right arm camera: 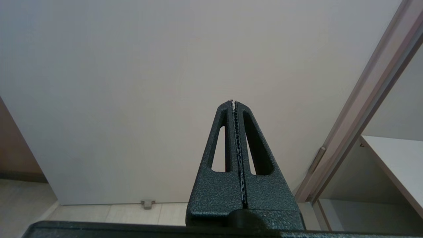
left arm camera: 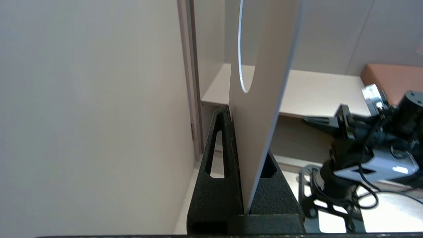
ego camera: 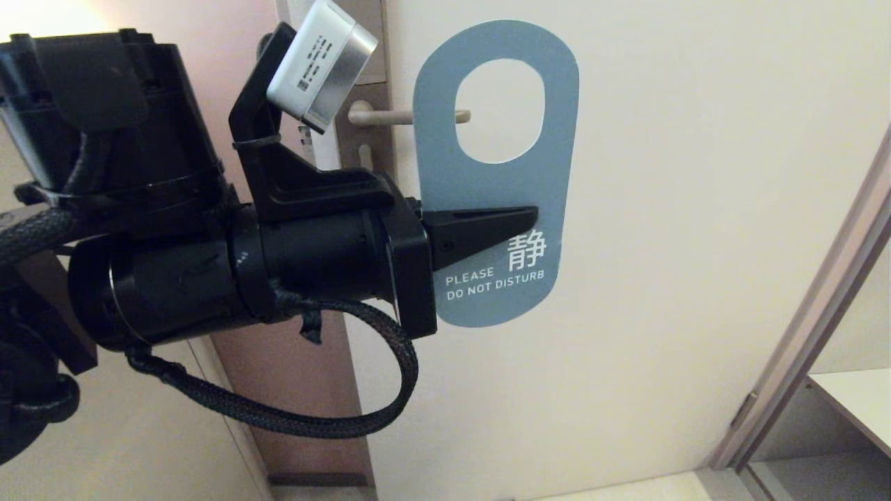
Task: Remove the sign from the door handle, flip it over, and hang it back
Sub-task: Hand it to the other hand
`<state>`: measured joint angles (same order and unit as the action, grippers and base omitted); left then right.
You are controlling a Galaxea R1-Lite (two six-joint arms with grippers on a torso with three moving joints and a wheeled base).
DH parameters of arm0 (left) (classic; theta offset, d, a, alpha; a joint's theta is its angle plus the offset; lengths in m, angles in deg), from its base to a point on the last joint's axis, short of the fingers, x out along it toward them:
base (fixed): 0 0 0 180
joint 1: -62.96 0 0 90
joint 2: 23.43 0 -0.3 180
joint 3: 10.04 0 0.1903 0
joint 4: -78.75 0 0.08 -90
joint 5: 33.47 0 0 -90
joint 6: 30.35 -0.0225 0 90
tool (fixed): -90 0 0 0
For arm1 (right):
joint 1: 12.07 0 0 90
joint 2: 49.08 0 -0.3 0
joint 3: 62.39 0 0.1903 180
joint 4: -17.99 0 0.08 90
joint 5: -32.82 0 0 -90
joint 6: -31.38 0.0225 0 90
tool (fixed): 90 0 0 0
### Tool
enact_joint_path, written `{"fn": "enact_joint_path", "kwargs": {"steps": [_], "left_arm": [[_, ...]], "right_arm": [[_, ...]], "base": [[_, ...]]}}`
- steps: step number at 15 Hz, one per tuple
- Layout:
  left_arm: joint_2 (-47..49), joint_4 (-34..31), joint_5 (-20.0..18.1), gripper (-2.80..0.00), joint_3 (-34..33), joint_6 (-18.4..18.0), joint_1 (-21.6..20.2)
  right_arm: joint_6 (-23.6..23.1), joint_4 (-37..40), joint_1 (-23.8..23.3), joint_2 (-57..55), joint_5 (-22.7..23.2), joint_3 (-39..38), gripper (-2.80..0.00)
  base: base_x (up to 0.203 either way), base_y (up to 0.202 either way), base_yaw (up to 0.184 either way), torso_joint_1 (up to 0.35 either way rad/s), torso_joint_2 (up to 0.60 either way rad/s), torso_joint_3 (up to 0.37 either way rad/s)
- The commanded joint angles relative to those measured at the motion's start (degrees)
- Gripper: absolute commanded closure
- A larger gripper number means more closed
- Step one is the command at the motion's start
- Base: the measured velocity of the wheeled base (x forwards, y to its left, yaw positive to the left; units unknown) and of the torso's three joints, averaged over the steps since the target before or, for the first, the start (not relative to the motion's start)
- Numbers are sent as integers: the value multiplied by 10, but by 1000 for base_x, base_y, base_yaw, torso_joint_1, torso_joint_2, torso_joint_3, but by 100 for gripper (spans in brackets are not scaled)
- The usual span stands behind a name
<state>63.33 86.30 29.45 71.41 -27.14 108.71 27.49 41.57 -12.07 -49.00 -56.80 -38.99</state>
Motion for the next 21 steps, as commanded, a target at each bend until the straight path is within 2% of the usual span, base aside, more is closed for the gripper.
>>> {"fn": "enact_joint_path", "kwargs": {"steps": [1,3,4,8,13,15,17,21], "left_arm": [[-15,3,-2,0,-21,1,4],[-28,3,-16,0,-55,2,7],[-31,4,-39,0,-72,2,6],[-1,8,-66,0,-76,2,1],[78,98,-131,0,-54,12,-39],[102,109,-162,0,-30,22,-51],[128,110,-167,0,-6,23,-53],[184,110,-194,0,62,28,-55]], "right_arm": [[-1,0,0,-1,1,0,0],[-2,0,0,-1,1,0,0],[-2,0,0,-1,1,0,0],[-3,7,0,-1,6,5,0],[-4,76,0,-32,20,55,0],[-3,74,1,-99,31,84,0],[-2,73,6,-186,50,135,0],[-16,73,11,-365,138,273,0]], "base": [[0,0,0,0,0,0],[0,0,0,0,0,0],[0,0,0,0,0,0],[0,0,0,0,0,0],[0,0,0,0,0,0],[0,0,0,0,0,0],[0,0,0,0,0,0],[0,0,0,0,0,0]]}}
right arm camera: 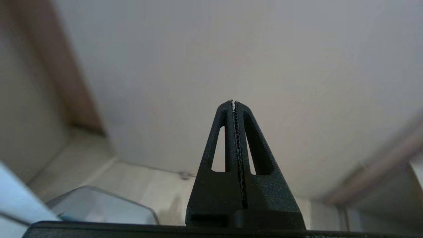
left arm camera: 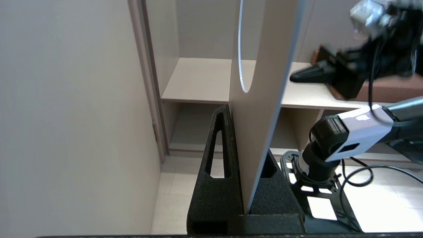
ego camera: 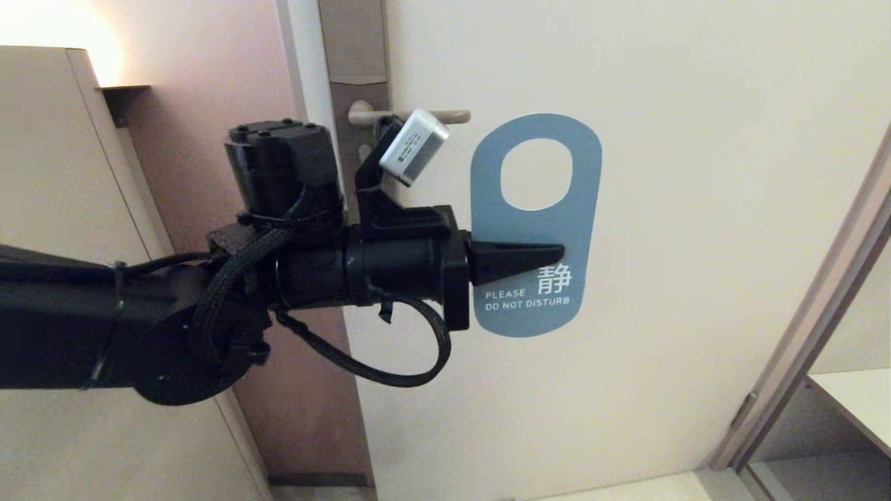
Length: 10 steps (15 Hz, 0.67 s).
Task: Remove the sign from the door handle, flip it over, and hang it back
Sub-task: Hand it to the other hand
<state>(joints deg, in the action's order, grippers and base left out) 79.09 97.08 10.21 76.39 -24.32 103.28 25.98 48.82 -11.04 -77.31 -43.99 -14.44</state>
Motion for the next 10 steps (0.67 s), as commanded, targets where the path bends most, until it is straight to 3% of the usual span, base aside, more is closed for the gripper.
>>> {"fn": "enact_joint_path", "kwargs": {"steps": [1,5,10], "left_arm": [[40,2,-9,0,30,4,1],[76,3,-34,0,79,24,18],[110,3,-38,0,134,53,32]], "right_arm": [[-11,1,1,-121,34,57,0],[-52,0,29,-198,84,103,0],[-49,-1,160,-274,87,145,0]], "base": [[0,0,0,0,0,0],[0,0,0,0,0,0],[0,0,0,0,0,0]]}}
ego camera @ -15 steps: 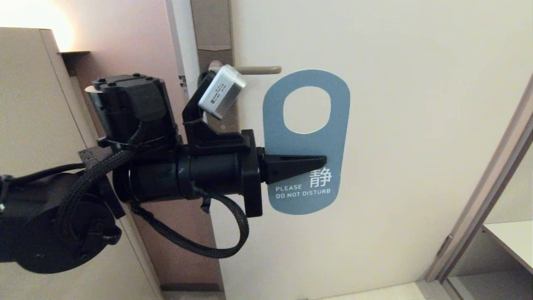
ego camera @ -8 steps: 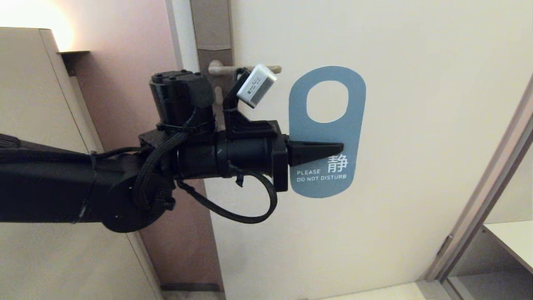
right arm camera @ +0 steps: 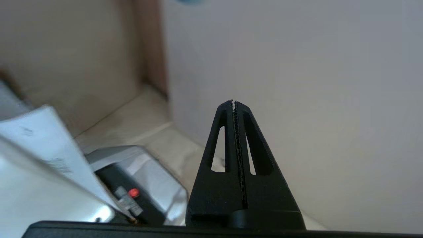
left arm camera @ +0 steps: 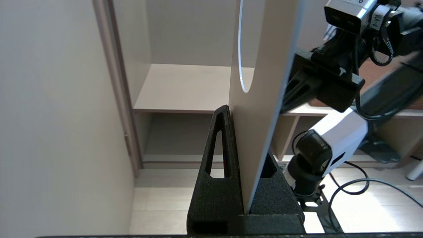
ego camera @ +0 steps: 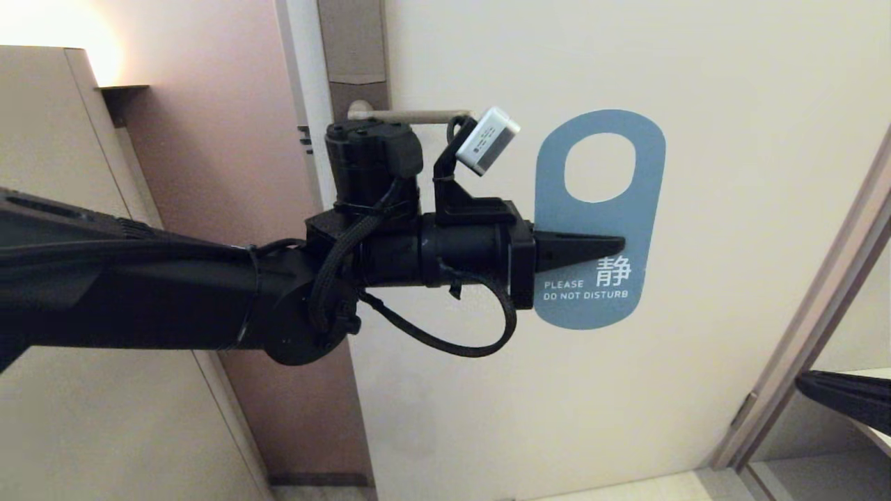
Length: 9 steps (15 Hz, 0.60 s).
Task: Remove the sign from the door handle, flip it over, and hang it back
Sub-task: Hand it to the other hand
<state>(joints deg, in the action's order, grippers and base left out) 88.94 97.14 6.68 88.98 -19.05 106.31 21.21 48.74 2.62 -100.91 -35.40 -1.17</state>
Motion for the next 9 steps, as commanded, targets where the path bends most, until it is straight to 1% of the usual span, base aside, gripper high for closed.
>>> {"fn": "enact_joint_path", "kwargs": {"steps": [1,4,9], "left_arm": [[14,3,-6,0,12,4,2],[15,3,-6,0,16,8,1],[11,7,-5,0,15,19,-4]], "right_arm": [[0,0,43,-60,1,33,0],[10,0,89,-113,1,89,0],[13,0,96,-136,1,107,0]], "base": [[0,0,0,0,0,0],[0,0,0,0,0,0],[0,0,0,0,0,0]]}}
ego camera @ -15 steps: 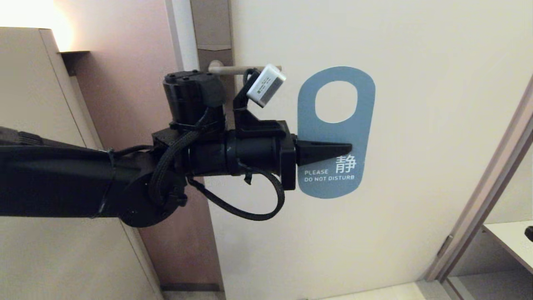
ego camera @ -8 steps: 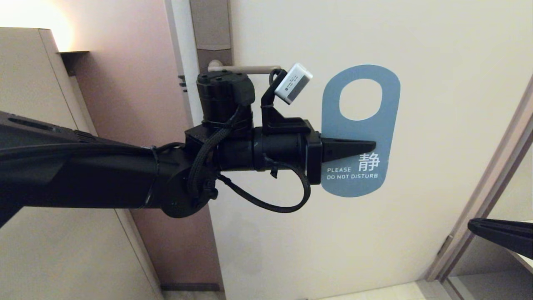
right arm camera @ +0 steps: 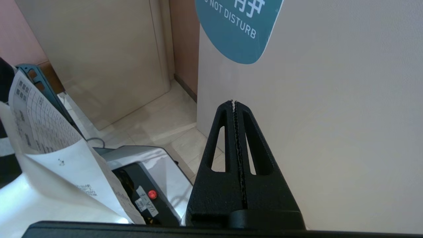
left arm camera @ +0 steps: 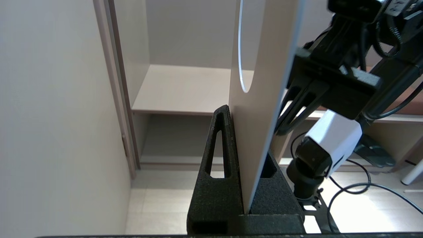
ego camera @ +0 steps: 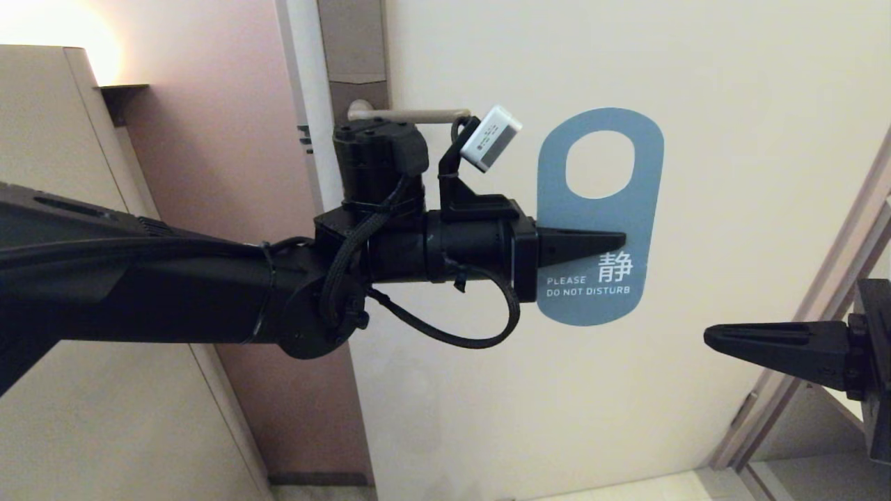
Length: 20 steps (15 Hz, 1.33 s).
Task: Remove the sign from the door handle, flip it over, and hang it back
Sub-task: Hand it to the other hand
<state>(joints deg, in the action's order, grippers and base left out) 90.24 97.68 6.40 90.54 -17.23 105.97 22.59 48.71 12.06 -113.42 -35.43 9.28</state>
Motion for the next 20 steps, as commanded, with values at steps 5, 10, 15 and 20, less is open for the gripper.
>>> {"fn": "enact_joint_path", "kwargs": {"steps": [5,10,15,20], "left_arm": [[-1,38,-2,0,-5,28,1],[-5,38,-3,0,-14,32,2],[-4,47,-3,0,-14,32,9],[-4,57,-3,0,-14,34,18]], "right_arm": [[21,-40,1,-28,1,8,-280],[21,-43,0,-26,-9,-4,-280],[18,-44,0,-24,-9,-5,-280],[8,-44,1,-29,3,-4,-280]], "base": [[0,0,0,0,0,0],[0,0,0,0,0,0],[0,0,0,0,0,0],[0,0,0,0,0,0]]}}
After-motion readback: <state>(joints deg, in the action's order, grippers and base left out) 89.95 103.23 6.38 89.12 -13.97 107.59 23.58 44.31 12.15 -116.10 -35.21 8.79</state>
